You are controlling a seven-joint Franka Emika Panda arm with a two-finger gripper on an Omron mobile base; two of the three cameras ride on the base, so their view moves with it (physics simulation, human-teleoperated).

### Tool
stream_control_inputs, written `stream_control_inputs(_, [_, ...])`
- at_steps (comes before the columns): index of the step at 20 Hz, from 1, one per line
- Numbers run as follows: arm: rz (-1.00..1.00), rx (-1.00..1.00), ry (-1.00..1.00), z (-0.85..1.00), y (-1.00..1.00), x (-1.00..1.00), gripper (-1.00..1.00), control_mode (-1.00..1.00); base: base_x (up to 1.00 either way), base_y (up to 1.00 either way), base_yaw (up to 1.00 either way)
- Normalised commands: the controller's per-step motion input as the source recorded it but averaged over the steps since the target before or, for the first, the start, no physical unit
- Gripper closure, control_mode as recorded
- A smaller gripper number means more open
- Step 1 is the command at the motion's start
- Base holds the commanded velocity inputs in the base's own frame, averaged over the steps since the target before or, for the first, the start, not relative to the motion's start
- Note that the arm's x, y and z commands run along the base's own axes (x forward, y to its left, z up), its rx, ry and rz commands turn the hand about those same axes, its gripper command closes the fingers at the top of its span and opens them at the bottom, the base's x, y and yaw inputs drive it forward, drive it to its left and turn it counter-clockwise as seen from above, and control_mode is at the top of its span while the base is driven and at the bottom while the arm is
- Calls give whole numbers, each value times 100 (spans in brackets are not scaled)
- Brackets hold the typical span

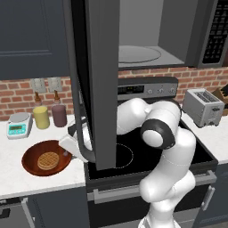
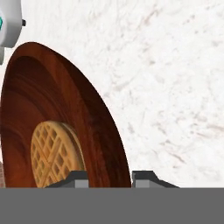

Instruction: Open the microwave, place the bowl with waffle inside the microwave, then close the microwave door and turn it on.

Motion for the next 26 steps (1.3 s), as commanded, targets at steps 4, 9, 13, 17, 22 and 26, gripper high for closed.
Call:
stream_control_inputs(4, [0, 0, -10, 9, -2, -9, 100, -100, 0, 0, 0])
stream_control_inputs(9, [-7, 2, -5, 63, -58, -31, 100, -100, 0, 0, 0])
stream_control_inputs(13, [-10, 6, -3, 88, -95, -24, 100, -100, 0, 0, 0])
stream_control_inputs(17, [-11, 8, 8, 83, -100, -4, 100, -100, 0, 0, 0])
stream_control_inputs(22, [-11, 7, 9, 97, -100, -12, 100, -100, 0, 0, 0])
stream_control_inputs(26, [-12, 3, 19, 96, -100, -37, 100, -100, 0, 0, 0])
